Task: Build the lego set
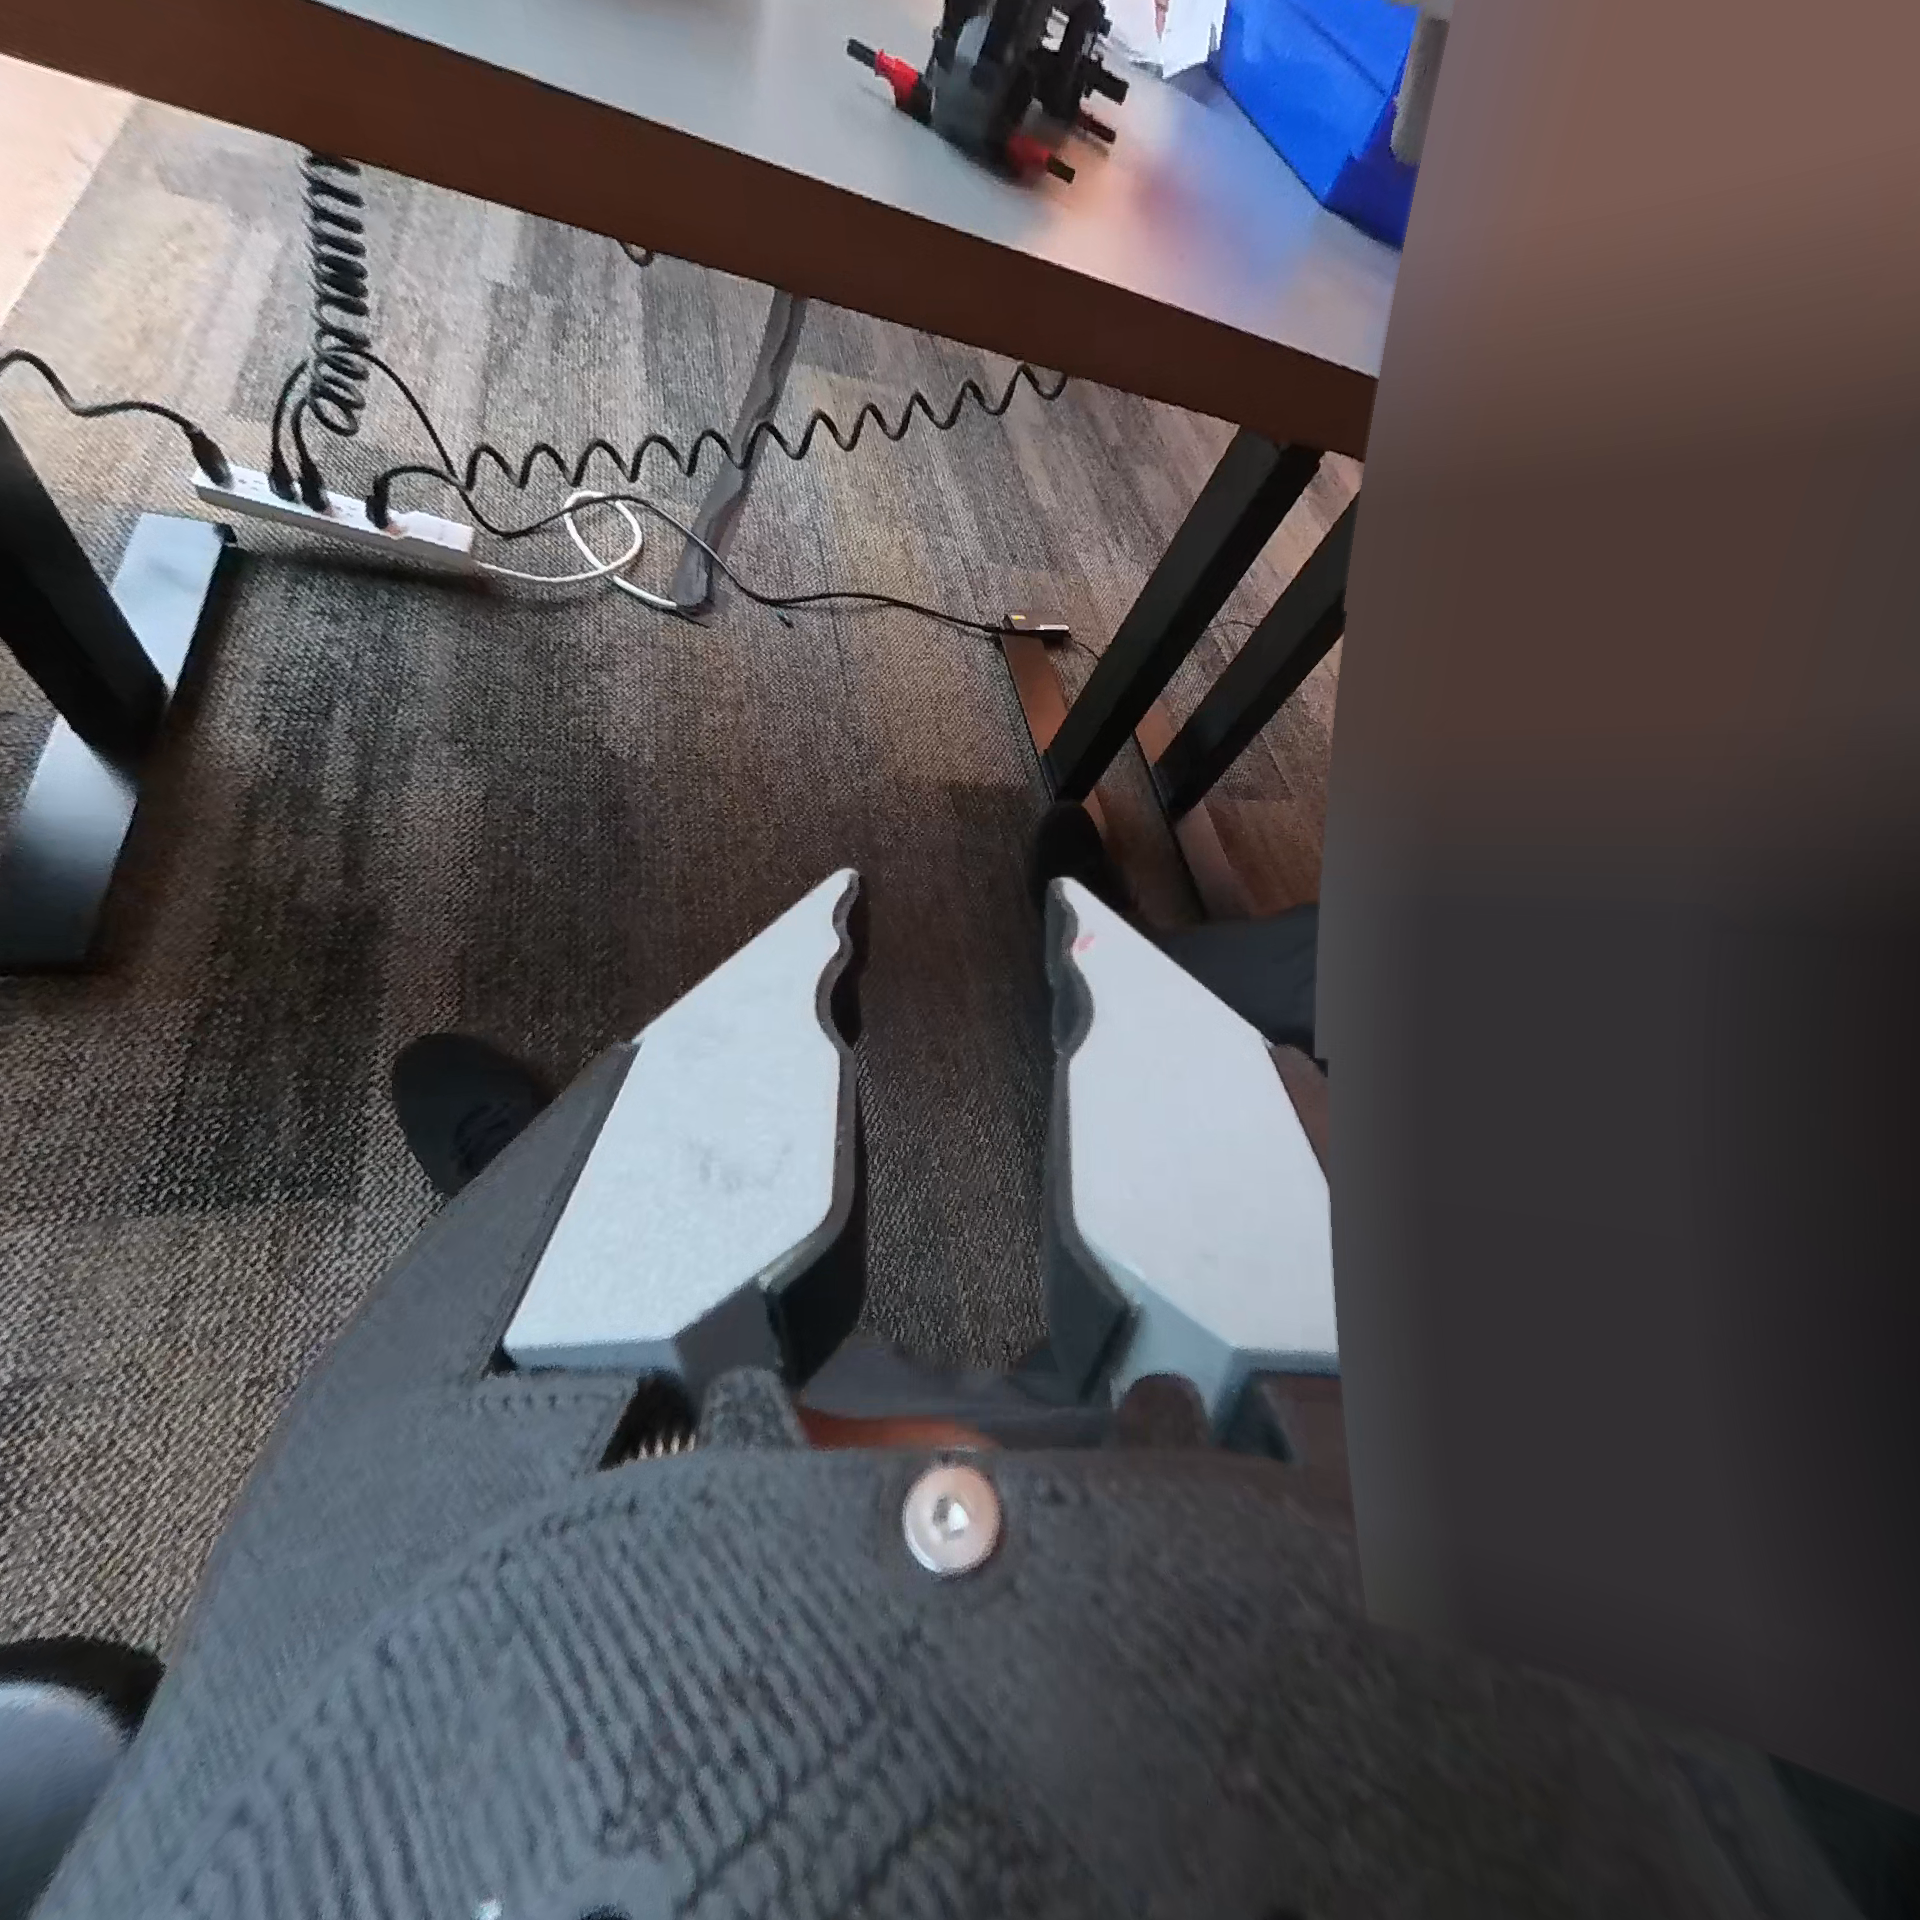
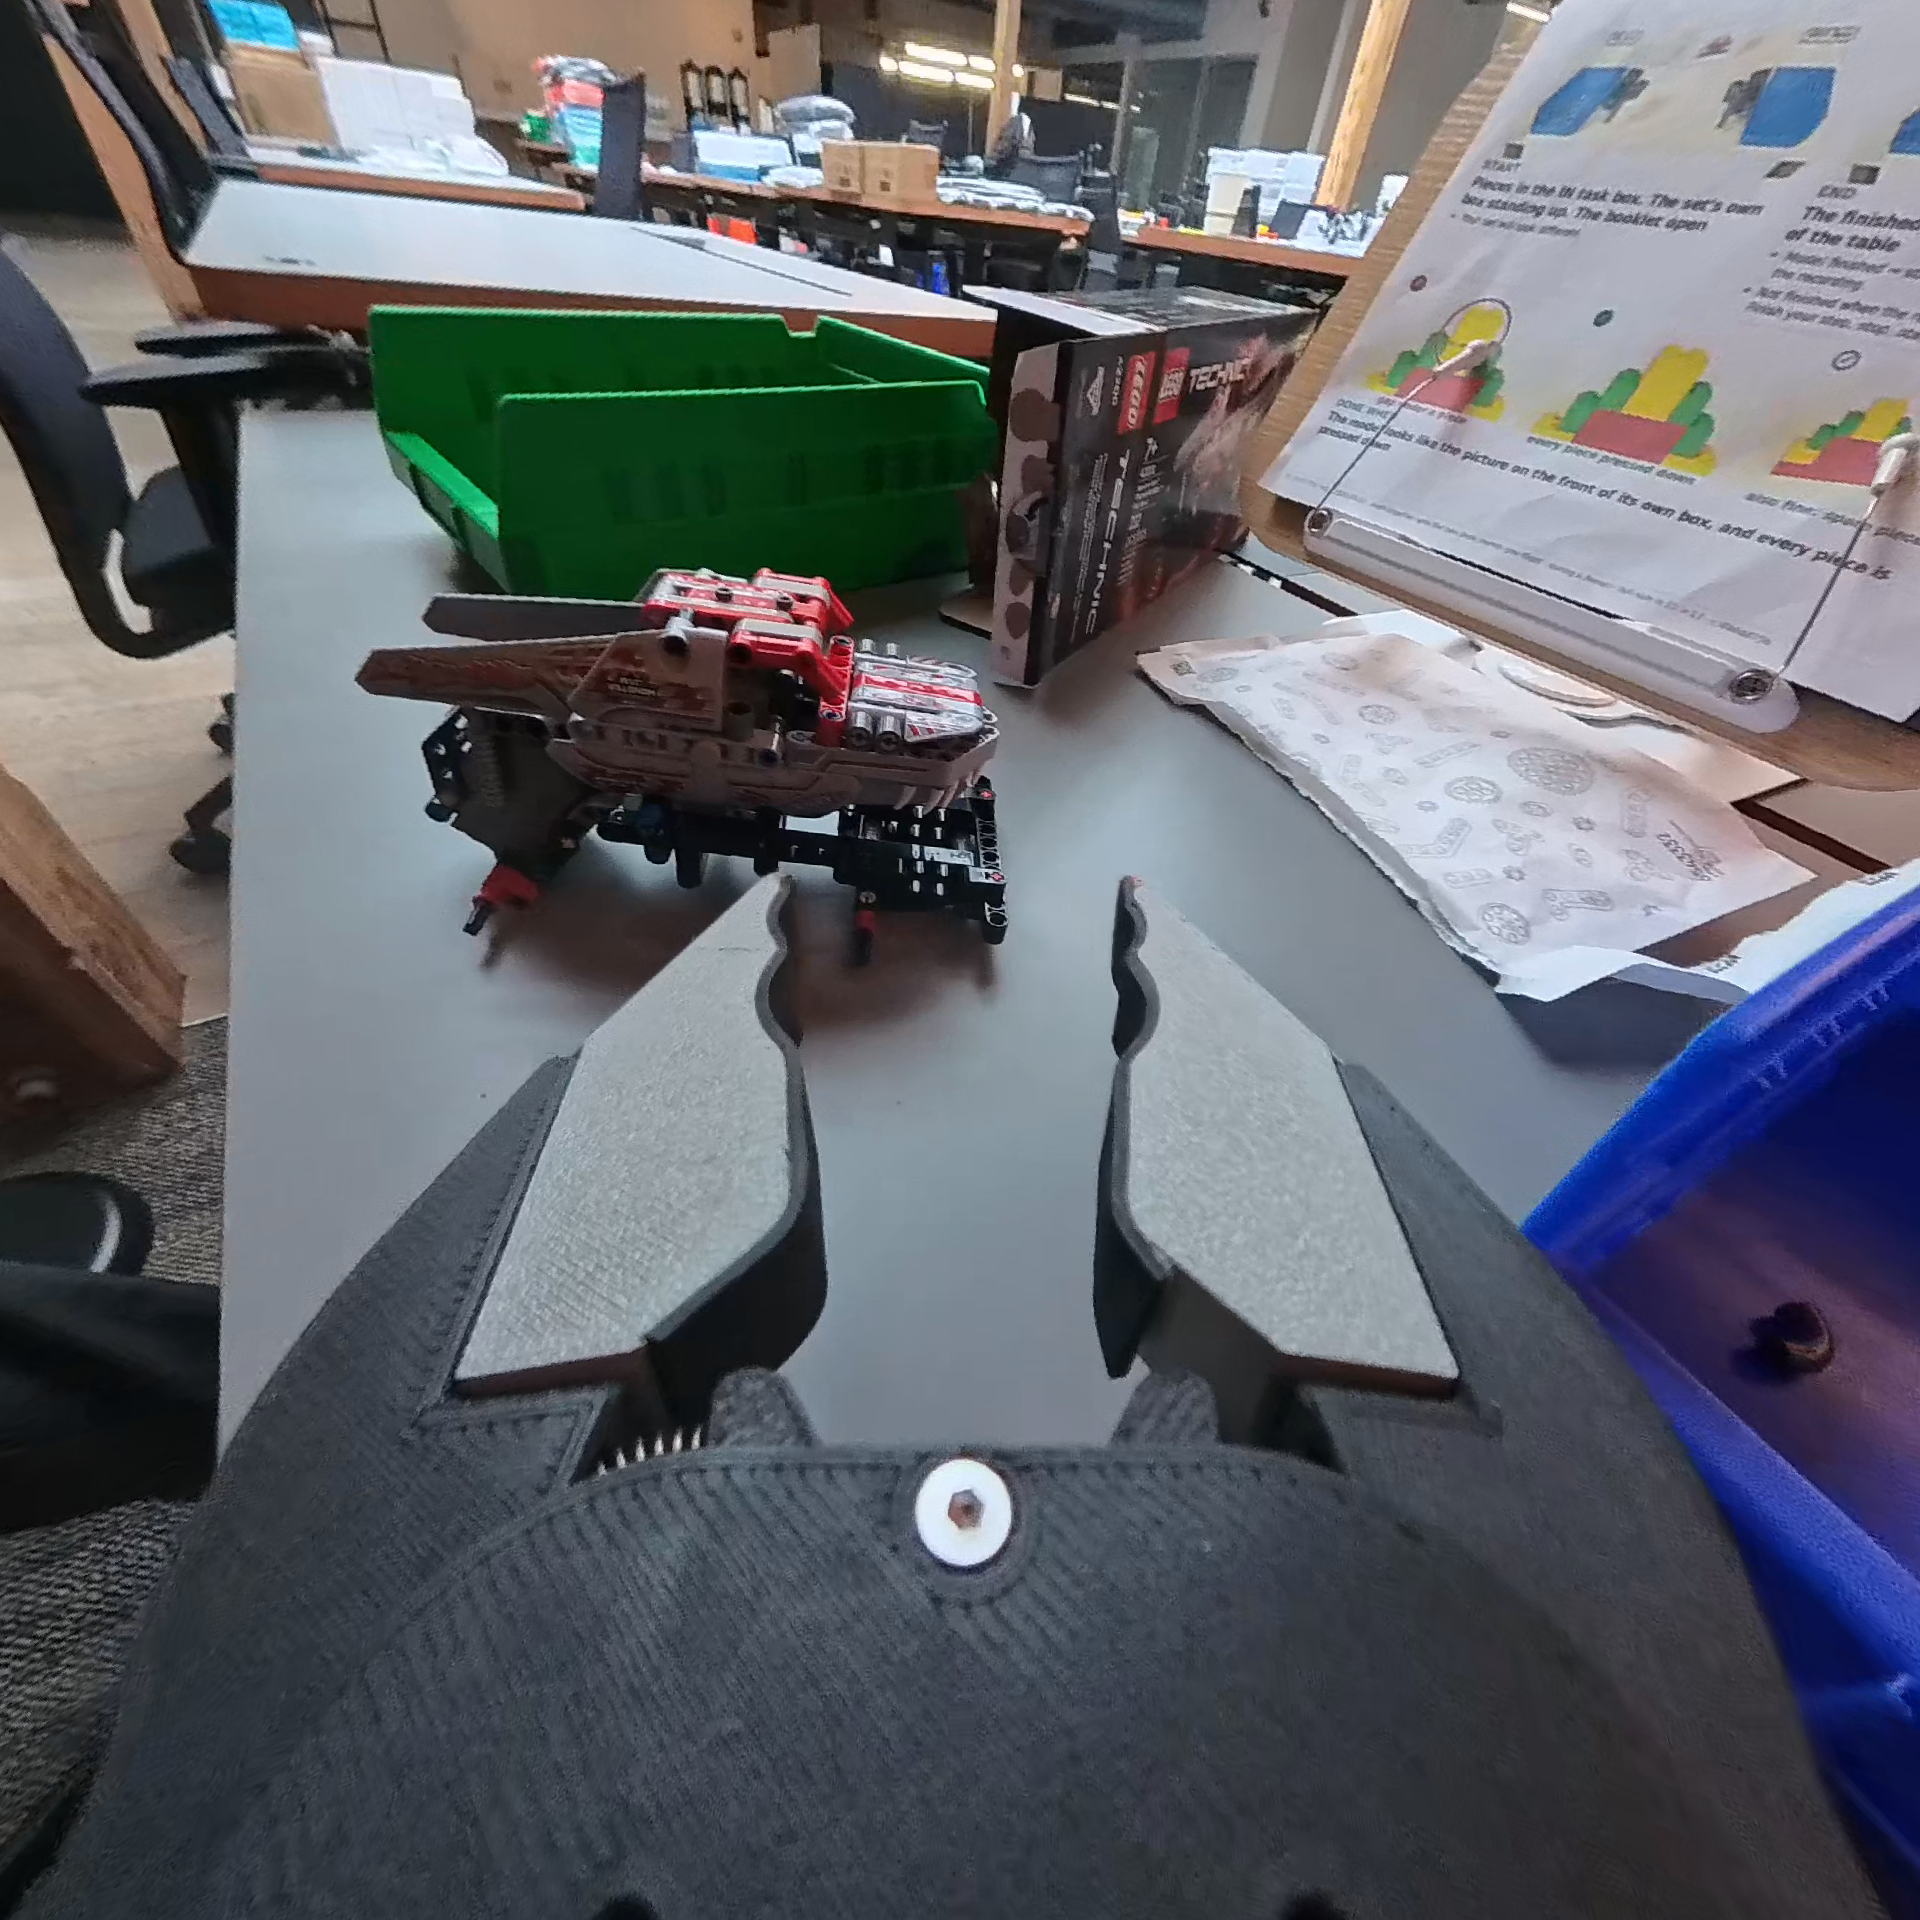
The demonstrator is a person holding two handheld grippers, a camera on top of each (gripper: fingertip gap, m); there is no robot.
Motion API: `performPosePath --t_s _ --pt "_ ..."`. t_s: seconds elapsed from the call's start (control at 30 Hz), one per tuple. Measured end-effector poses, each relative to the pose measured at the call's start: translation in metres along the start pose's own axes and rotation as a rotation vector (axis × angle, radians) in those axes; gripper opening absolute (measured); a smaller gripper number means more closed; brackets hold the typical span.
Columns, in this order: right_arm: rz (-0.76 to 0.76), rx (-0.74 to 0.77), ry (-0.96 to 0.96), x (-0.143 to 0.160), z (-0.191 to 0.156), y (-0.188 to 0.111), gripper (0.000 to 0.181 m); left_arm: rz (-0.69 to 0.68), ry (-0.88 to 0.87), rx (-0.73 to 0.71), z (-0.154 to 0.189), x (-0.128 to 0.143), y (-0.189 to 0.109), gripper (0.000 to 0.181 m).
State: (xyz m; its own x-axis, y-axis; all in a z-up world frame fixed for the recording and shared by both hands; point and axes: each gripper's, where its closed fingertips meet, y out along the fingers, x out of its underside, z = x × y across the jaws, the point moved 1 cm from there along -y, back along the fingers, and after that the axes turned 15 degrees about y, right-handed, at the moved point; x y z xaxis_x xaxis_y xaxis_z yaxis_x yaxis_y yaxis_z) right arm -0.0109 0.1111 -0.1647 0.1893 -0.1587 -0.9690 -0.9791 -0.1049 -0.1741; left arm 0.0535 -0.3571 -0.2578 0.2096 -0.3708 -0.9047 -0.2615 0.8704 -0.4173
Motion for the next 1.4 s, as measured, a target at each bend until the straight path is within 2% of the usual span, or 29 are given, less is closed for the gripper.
performPosePath --t_s 0.03,0.2,0.37,0.57,1.17,1.3,1.4 --pt "-0.006 0.01 -0.008 0.001 0.001 0.001 0.057 0.004 0.001 -0.003 0.0 0.0 -0.003 0.032" --pt "-0.026 0.056 -0.041 0.004 0.003 0.003 0.056 0.005 0.002 -0.018 -0.004 0.004 -0.015 0.031" --pt "-0.034 0.07 -0.044 0.004 0.005 0.004 0.056 0.024 -0.024 -0.095 -0.023 0.009 -0.035 0.03" --pt "-0.05 0.089 -0.095 0.007 0.002 0.006 0.055 0.01 -0.012 -0.098 -0.022 0.013 -0.039 0.029" --pt "-0.073 0.164 -0.15 0.012 0.004 0.007 0.055 -0.06 0.113 -0.099 -0.009 0.015 -0.017 0.028" --pt "-0.073 0.185 -0.07 0.014 0.002 -0.004 0.056 -0.083 0.176 -0.111 -0.005 0.017 -0.009 0.025" --pt "-0.077 0.155 -0.057 0.021 -0.019 -0.019 0.056 -0.098 0.214 -0.115 -0.002 0.019 -0.007 0.025"
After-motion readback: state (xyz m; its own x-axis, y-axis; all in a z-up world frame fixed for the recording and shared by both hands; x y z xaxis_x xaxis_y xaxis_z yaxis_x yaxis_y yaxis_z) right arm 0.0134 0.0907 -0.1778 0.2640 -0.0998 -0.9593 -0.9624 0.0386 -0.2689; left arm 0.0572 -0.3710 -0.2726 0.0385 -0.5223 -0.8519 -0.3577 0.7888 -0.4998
